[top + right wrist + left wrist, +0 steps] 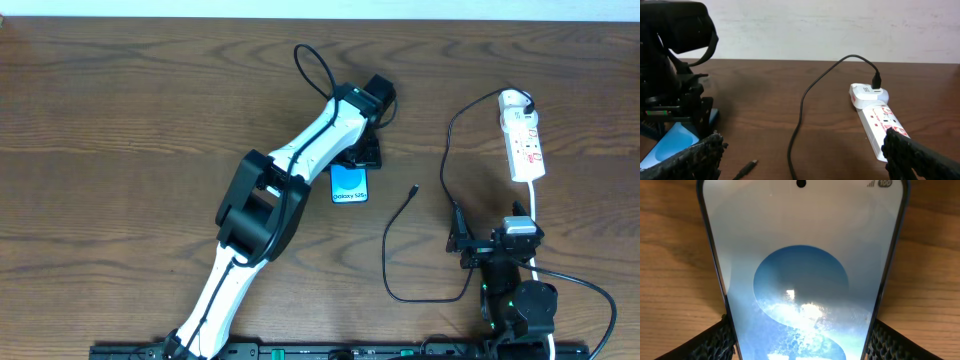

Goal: Plug charger to phone and switch on socket
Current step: 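Lower the left gripper and close it on the phone's edges, then lift the phone with the left gripper and tilt it upright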

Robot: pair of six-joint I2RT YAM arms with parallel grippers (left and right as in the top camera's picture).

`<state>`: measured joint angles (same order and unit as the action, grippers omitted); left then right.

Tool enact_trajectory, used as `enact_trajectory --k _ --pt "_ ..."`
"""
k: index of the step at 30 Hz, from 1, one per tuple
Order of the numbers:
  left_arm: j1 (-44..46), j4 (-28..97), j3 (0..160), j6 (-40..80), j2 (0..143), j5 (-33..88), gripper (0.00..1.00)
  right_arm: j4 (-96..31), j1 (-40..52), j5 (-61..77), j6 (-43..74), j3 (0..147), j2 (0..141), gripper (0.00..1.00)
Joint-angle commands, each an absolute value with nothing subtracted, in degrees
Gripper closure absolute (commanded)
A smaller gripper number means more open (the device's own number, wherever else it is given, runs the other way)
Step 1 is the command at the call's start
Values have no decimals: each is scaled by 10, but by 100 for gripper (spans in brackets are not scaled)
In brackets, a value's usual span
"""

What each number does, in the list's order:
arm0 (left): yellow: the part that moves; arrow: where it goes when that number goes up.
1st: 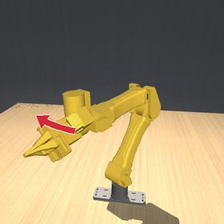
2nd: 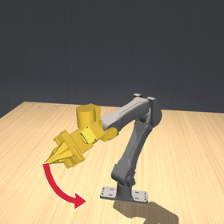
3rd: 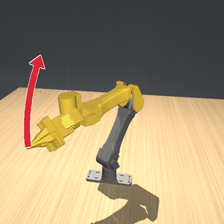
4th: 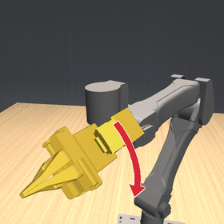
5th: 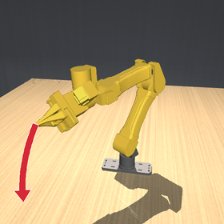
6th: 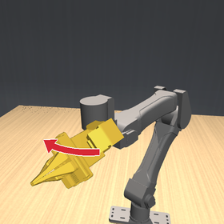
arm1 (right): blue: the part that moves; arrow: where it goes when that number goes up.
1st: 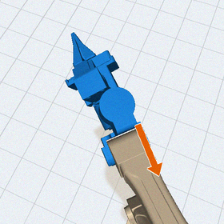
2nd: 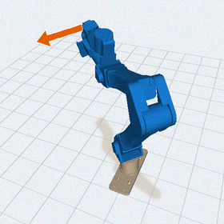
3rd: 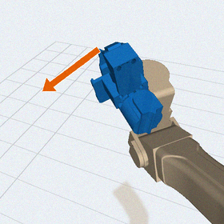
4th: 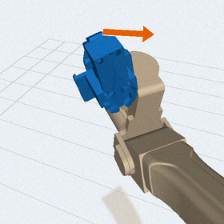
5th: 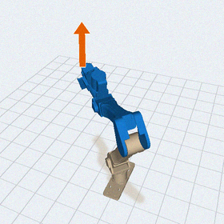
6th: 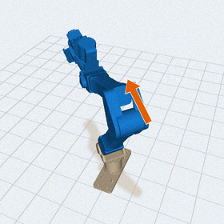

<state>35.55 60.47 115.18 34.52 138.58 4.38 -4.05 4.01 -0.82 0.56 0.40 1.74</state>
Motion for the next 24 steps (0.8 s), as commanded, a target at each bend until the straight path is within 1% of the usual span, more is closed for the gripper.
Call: enact_trajectory --k 1,8,16,21,24 --pt "340 615 1150 346 1408 77 23 -43 37 -9 -1 3 15 1" --pt "320 617 1150 345 1376 112 23 -43 37 -9 -1 3 15 1" --pt "312 641 1150 344 1371 135 23 -43 37 -9 -1 3 15 1" --pt "312 645 1150 328 1371 205 23 -43 37 -9 -1 3 15 1" --pt "311 644 1150 326 1371 191 23 -43 37 -9 -1 3 15 1"
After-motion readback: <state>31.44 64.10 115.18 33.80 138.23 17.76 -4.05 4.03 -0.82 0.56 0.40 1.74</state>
